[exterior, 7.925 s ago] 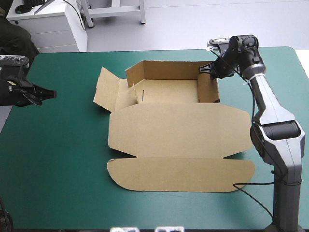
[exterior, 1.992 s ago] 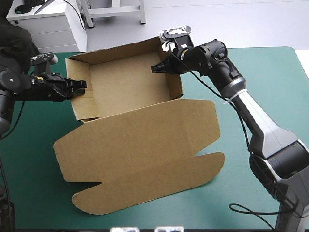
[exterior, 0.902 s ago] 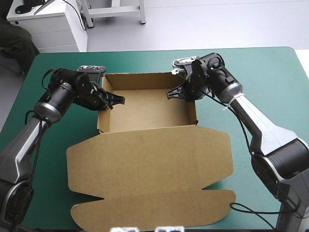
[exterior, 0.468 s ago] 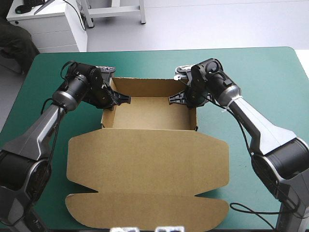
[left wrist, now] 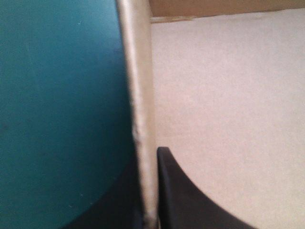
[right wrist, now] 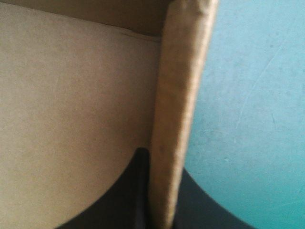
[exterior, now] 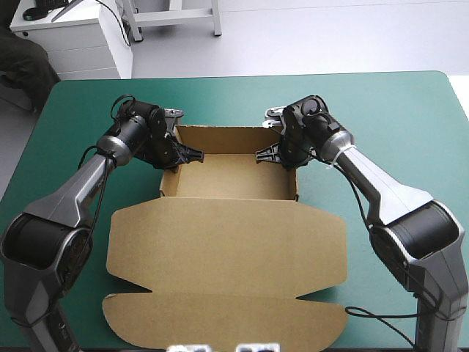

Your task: Fold the box

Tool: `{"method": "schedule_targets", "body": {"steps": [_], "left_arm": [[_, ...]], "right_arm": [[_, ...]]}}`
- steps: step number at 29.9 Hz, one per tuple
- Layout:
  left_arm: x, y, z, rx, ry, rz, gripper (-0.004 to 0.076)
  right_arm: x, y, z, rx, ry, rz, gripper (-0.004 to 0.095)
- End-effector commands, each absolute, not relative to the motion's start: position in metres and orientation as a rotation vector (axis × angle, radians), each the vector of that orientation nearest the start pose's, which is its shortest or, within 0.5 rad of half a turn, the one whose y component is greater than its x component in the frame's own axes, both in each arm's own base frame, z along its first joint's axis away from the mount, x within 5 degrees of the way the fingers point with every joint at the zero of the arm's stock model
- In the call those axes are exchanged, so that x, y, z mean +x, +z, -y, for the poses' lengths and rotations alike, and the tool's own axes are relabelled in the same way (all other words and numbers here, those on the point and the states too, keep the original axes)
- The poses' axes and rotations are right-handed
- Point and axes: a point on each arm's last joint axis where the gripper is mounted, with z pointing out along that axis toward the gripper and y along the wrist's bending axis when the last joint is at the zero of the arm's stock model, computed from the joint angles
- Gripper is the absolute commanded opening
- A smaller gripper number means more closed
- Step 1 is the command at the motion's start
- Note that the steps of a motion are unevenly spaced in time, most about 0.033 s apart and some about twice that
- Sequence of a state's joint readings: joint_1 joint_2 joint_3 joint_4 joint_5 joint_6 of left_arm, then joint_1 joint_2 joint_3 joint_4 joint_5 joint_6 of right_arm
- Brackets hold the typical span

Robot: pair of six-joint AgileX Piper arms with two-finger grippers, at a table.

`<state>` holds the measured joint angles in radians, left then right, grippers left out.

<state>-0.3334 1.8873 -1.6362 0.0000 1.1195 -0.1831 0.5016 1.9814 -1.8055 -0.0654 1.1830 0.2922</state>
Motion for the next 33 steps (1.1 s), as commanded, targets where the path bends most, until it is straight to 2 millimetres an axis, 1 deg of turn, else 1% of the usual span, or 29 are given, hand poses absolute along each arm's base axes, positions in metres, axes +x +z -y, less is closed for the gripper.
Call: {"method": "schedule_targets", "body": {"steps": [1, 3, 7, 16, 20, 22, 24, 27, 29, 31, 33], "left_arm": [[0.379, 0.301, 0.138, 0.26, -0.169, -2.721, -0.0008], [0.38, 0.297, 0.139, 0.3, -0.157, -2.727, -0.0008], [0.383, 0.291, 0.139, 0.301, -0.153, -2.743, -0.0008], [0.386, 0.279, 0.141, 0.316, -0.14, -2.779, -0.0008], [0.386, 0.279, 0.141, 0.322, -0.139, -2.778, -0.0006], [0.385, 0.279, 0.141, 0.368, -0.131, -2.782, -0.0006], [0.384, 0.278, 0.14, 0.396, -0.122, -2.795, -0.0002], [0.382, 0.278, 0.139, 0.4, -0.117, -2.817, 0.0027], [0.381, 0.277, 0.139, 0.401, -0.114, -2.829, 0.0067], [0.38, 0.277, 0.139, 0.402, -0.112, -2.835, 0.0123], [0.38, 0.278, 0.139, 0.403, -0.111, -2.84, 0.0184]], "right_arm": [[0.371, 0.304, -0.208, -0.381, 0.172, -2.731, -0.0004], [0.373, 0.298, -0.209, -0.382, 0.168, -2.74, -0.0004], [0.377, 0.293, -0.211, -0.382, 0.17, -2.734, -0.0004], [0.38, 0.293, -0.213, -0.378, 0.189, -2.696, -0.0004], [0.38, 0.293, -0.212, -0.383, 0.17, -2.694, -0.0003], [0.38, 0.293, -0.211, -0.386, 0.156, -2.706, 0.001], [0.379, 0.292, -0.209, -0.393, 0.125, -2.723, 0.008], [0.378, 0.291, -0.204, -0.41, 0.047, -2.734, 0.0236], [0.378, 0.292, -0.203, -0.404, 0.027, -2.732, 0.0328], [0.379, 0.292, -0.203, -0.378, 0.028, -2.733, 0.0381], [0.379, 0.292, -0.203, -0.378, 0.028, -2.733, 0.0413]]}}
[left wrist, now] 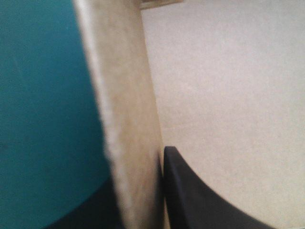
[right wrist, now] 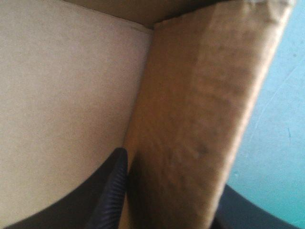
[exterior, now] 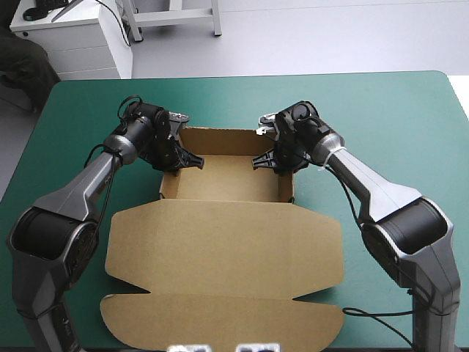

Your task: Fold the box

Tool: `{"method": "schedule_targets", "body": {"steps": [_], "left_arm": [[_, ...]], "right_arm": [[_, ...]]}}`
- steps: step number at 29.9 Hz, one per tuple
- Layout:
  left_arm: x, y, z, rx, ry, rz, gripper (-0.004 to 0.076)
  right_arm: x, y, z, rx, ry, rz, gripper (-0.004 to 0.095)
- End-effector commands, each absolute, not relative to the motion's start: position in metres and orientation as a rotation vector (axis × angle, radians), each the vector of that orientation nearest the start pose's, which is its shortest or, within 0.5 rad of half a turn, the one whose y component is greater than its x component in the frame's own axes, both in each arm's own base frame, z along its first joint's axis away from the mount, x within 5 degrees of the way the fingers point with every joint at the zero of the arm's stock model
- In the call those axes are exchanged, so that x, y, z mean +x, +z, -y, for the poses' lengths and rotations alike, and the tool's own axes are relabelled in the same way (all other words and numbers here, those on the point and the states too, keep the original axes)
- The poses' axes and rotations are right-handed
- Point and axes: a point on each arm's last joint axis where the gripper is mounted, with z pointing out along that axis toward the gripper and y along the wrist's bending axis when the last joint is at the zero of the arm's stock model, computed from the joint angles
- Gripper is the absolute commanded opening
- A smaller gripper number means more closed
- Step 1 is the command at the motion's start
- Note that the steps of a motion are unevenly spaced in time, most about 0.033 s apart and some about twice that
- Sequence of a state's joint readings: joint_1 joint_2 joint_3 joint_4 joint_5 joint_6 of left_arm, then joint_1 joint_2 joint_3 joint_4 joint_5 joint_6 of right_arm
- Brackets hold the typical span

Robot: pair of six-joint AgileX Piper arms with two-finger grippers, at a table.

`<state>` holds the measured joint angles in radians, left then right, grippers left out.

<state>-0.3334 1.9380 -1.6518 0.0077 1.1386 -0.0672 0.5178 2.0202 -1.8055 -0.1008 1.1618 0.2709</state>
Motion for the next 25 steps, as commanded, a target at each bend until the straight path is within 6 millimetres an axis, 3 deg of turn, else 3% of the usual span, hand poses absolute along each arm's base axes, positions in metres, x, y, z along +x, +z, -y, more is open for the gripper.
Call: {"method": "schedule_targets", "body": {"steps": [1, 5, 8, 15, 25], "left_arm": [[0.38, 0.277, 0.139, 0.404, -0.11, -2.842, 0.0222], [0.38, 0.28, 0.138, 0.404, -0.109, -2.837, 0.0372], [0.381, 0.287, 0.139, 0.402, -0.112, -2.821, 0.0434], [0.385, 0.31, 0.138, 0.405, -0.082, -2.776, 0.0436], [0.385, 0.345, 0.129, 0.405, 0.028, -2.705, 0.0435]], "right_arm": [[0.379, 0.292, -0.202, -0.378, 0.027, -2.735, 0.0422], [0.378, 0.292, -0.201, -0.379, 0.013, -2.746, 0.0443], [0.378, 0.293, -0.201, -0.381, 0.005, -2.745, 0.0451], [0.379, 0.304, -0.201, -0.341, 0.023, -2.726, 0.0451], [0.38, 0.345, -0.202, -0.313, 0.064, -2.638, 0.045]]}}
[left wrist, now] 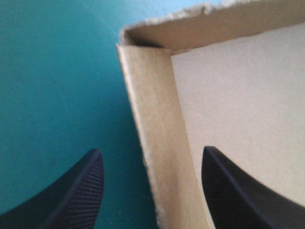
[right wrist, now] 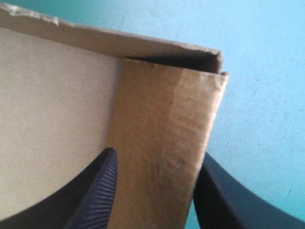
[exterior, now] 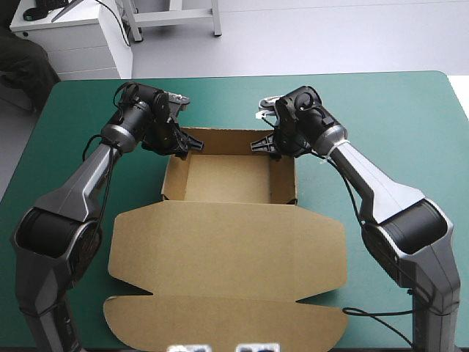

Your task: Fold the box

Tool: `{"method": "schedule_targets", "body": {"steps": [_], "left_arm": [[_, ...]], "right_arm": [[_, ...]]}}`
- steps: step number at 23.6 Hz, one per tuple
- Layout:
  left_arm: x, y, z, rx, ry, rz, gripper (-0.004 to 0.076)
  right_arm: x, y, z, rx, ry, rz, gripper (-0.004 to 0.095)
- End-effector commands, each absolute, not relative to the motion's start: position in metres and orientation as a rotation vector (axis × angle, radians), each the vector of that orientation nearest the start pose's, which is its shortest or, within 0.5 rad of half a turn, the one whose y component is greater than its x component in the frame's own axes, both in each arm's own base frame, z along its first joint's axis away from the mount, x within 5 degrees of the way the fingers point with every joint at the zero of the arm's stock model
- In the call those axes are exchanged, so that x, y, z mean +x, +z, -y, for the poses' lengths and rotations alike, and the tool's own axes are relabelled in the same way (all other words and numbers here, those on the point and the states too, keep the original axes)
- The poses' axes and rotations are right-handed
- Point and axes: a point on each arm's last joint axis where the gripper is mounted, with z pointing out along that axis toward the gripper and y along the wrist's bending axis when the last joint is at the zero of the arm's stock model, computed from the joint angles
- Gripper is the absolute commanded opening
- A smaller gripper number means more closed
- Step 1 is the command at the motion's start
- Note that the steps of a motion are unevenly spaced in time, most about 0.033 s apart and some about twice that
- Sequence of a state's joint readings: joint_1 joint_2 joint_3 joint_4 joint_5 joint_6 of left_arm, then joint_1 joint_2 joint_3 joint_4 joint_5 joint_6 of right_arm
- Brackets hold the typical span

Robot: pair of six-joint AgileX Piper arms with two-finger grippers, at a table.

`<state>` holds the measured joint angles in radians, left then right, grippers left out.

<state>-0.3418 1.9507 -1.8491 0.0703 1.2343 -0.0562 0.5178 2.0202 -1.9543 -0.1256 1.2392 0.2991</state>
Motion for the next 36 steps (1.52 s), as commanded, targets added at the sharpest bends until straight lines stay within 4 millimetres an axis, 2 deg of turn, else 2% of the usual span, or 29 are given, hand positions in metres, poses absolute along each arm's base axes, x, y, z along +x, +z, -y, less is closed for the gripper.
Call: {"method": "schedule_targets", "body": {"steps": [1, 7, 15, 17, 18, 19, 20, 21, 22, 23, 24, 25, 27, 30, 33, 36], "left_arm": [[0.384, 0.352, 0.129, 0.401, 0.023, -2.687, 0.0435], [0.369, 0.398, 0.122, 0.372, 0.009, -2.555, 0.0435], [0.333, 0.446, 0.105, 0.34, 0.028, -2.423, 0.0414], [0.321, 0.458, 0.101, 0.332, 0.019, -2.391, 0.0387], [0.304, 0.469, 0.099, 0.331, -0.046, -2.37, 0.0326], [0.296, 0.471, 0.098, 0.34, -0.076, -2.367, 0.0292], [0.276, 0.474, 0.094, 0.405, -0.093, -2.355, 0.0196], [0.268, 0.474, 0.091, 0.42, -0.084, -2.355, 0.0142], [0.251, 0.468, 0.082, 0.421, -0.045, -2.371, 0.0034], [0.242, 0.464, 0.078, 0.422, -0.023, -2.383, -0.0006], [0.226, 0.453, 0.069, 0.423, 0.021, -2.406, -0.0008], [0.22, 0.448, 0.067, 0.426, 0.022, -2.41, -0.0008], [0.191, 0.426, 0.059, 0.432, -0.011, -2.401, -0.0008], [0.161, 0.402, 0.049, 0.41, -0.033, -2.374, -0.0008], [0.135, 0.373, 0.04, 0.413, -0.039, -2.347, -0.0008], [0.118, 0.345, 0.034, 0.419, -0.042, -2.341, -0.0008]], "right_arm": [[0.381, 0.349, -0.202, -0.311, 0.07, -2.626, 0.045], [0.377, 0.375, -0.2, -0.356, 0.093, -2.544, 0.045], [0.364, 0.399, -0.19, -0.385, 0.094, -2.481, 0.0448], [0.362, 0.404, -0.189, -0.375, 0.102, -2.472, 0.0448], [0.359, 0.408, -0.187, -0.373, 0.106, -2.463, 0.0448], [0.358, 0.409, -0.187, -0.372, 0.108, -2.459, 0.0448], [0.357, 0.412, -0.185, -0.367, 0.098, -2.452, 0.044], [0.357, 0.413, -0.184, -0.356, 0.092, -2.449, 0.0441], [0.357, 0.414, -0.182, -0.333, 0.09, -2.446, 0.0441], [0.357, 0.415, -0.181, -0.32, 0.094, -2.446, 0.0441], [0.359, 0.415, -0.177, -0.291, 0.102, -2.452, 0.0441], [0.359, 0.415, -0.176, -0.28, 0.118, -2.458, 0.0441], [0.363, 0.414, -0.168, -0.229, 0.221, -2.488, 0.0441], [0.367, 0.412, -0.16, -0.184, 0.302, -2.512, 0.0441], [0.367, 0.413, -0.16, -0.189, 0.298, -2.51, 0.0441], [0.366, 0.406, -0.163, -0.19, 0.336, -2.538, 0.0441]]}}
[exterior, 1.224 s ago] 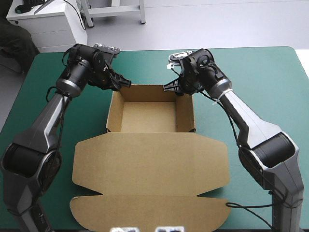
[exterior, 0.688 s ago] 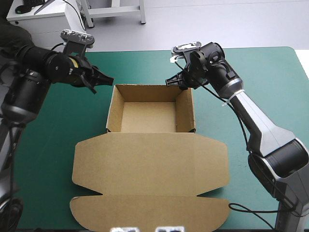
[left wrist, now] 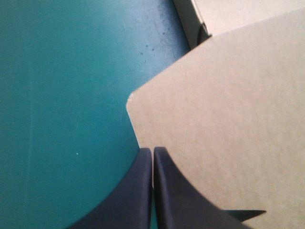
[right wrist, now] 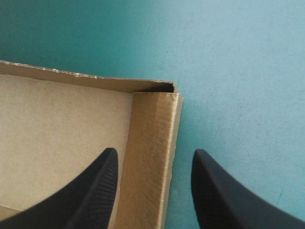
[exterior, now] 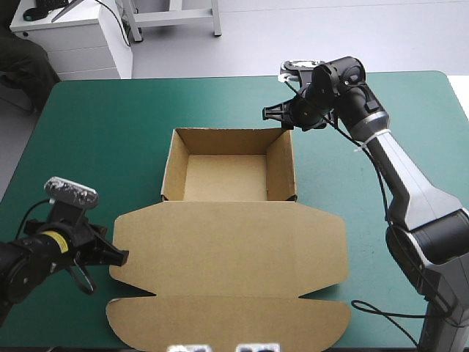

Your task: Fold the box

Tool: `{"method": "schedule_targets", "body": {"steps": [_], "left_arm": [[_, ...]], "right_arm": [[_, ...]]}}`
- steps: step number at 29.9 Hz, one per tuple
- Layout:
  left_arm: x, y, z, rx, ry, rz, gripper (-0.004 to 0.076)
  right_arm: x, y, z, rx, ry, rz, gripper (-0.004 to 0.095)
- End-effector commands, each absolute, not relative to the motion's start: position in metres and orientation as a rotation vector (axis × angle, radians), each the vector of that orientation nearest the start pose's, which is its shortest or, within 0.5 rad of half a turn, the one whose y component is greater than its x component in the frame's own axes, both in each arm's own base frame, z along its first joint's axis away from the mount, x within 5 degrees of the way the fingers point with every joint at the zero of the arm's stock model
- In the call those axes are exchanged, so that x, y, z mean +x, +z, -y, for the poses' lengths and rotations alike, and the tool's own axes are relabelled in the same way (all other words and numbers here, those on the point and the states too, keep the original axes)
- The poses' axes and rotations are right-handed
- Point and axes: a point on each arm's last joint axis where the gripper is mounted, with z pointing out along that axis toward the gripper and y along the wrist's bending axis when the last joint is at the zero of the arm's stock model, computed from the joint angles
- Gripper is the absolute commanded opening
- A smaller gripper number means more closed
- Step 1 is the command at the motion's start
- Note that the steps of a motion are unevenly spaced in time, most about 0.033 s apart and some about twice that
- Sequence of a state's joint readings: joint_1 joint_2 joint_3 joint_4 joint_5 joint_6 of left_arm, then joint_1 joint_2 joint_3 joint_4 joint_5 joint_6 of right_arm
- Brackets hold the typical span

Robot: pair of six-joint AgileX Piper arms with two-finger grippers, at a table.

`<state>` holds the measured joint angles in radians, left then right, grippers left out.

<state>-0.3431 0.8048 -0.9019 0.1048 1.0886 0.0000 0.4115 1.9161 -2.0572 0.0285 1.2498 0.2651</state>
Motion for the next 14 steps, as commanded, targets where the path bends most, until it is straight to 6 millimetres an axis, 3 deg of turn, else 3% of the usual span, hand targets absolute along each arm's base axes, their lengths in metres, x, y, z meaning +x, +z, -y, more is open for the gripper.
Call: {"method": "schedule_targets", "body": {"steps": [1, 8, 11, 14], "left_arm": [[0.114, 0.336, 0.033, 0.422, -0.041, -2.347, -0.0008], [0.088, 0.28, 0.024, 0.44, -0.03, -2.403, -0.0008], [0.08, 0.271, 0.021, 0.431, -0.034, -2.406, -0.0008], [0.075, 0.276, 0.019, 0.398, -0.057, -2.356, -0.0008]], "right_arm": [[0.366, 0.403, -0.163, -0.191, 0.338, -2.552, 0.044], [0.366, 0.363, -0.164, -0.22, 0.3, -2.688, 0.0438], [0.366, 0.354, -0.166, -0.237, 0.312, -2.712, 0.0438], [0.366, 0.349, -0.168, -0.231, 0.342, -2.716, 0.0439]]}}
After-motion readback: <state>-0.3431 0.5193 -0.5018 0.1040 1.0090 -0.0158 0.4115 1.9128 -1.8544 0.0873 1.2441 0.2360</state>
